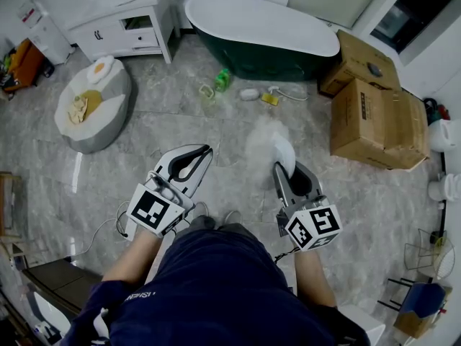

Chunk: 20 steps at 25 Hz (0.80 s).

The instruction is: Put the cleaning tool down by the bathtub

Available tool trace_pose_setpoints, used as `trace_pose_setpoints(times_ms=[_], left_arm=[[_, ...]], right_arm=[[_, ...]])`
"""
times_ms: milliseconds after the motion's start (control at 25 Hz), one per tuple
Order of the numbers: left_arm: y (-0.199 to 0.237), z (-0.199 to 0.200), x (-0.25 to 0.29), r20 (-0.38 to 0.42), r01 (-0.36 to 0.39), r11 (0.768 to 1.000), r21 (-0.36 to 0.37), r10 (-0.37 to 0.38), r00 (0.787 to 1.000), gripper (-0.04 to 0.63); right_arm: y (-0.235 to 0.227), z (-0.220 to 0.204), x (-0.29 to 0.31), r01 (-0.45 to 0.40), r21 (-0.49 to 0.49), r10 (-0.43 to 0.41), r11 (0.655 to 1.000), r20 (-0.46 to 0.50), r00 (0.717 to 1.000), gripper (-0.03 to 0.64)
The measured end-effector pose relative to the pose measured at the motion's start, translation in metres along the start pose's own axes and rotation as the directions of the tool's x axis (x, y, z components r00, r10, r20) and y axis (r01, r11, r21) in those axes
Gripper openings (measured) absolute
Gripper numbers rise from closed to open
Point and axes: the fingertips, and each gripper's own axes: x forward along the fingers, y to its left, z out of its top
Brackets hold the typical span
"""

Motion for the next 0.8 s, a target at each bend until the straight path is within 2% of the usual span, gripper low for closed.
trace_pose_setpoints(times_ms=[440,800], left_arm=[[-0.024,-0.005,0.025,-0.006,-0.030,1.000,-0.006,0.030,1.000,0.043],[-0.020,-0.005,0.053,-0.013,-0.036,0.999,0.003,0.036,0.999,0.043]], right_arm=[[-0.039,-0.007,-0.017,-0.013,0.013,0.014,1.000,-0.010,1.000,0.094],[-0.070,-0.006,-0.011,-0.011,0.026,0.011,1.000,0.000,1.000,0.094]])
